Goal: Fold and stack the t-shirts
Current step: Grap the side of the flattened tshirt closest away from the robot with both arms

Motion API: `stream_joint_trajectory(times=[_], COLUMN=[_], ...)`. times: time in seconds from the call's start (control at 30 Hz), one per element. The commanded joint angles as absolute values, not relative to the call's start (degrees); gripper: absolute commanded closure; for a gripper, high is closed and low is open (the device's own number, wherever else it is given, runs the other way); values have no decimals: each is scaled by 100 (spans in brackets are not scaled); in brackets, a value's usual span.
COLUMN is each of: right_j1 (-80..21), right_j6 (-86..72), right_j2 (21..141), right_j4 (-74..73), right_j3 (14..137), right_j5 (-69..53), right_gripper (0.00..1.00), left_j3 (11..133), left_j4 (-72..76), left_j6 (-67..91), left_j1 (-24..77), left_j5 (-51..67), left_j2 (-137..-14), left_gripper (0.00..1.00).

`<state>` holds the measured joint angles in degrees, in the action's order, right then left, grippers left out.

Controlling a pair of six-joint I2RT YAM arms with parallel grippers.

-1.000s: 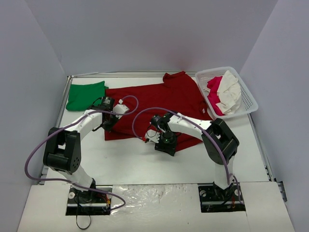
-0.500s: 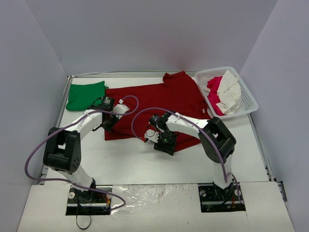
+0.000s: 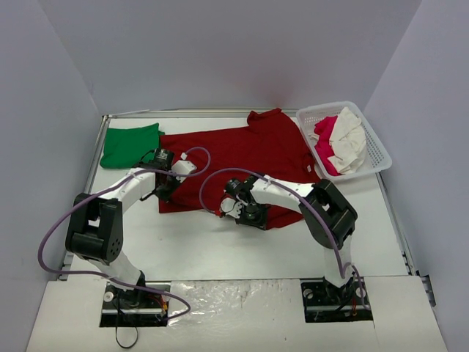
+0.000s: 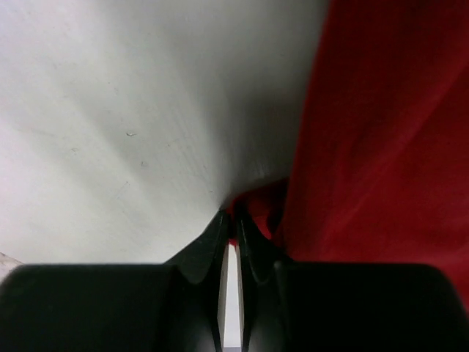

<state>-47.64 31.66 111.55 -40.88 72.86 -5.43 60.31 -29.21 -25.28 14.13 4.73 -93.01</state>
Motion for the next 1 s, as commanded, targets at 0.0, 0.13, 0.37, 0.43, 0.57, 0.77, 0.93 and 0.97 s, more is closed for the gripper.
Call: stream_joint_trajectory(times=[0.0,0.13,0.37,0.43,0.57,0.77,0.93,0.97], right_j1=[-4834,-4825,-4641,-4290,-3508,-2971,-2804,-2743], right_j6=[2945,2883,2927,2944,3225,3375,3358,3357], right_j2=[11276,11145,9900,9582,8721,8026,7717,7621], right_j4=[-4052,-4025,-4456,-4648,-4939,-5317,-5484,-5519], right_j3=[6856,6706,6618,6574,6548,6609,6618,6627], right_j5=[-510,-475,-642,-703,-879,-773,-721,-721], right_gripper=[100,100,100,100,100,100,100,100], left_j3=[6064,6073,6064,6029,5915,5722,5467,5388], left_j4=[-2856,-2909,-3172,-3313,-3515,-3840,-3894,-3911], left_j6=[-2566,-2566,-2733,-2768,-2821,-2900,-2962,-2979], left_j1=[1371,1371,1371,1371,1380,1389,1389,1389], left_j5=[554,580,633,668,729,861,826,835], left_j2=[-9237,-9176,-8816,-8623,-8219,-7559,-7172,-7137], left_gripper=[98,98,98,98,98,98,98,98])
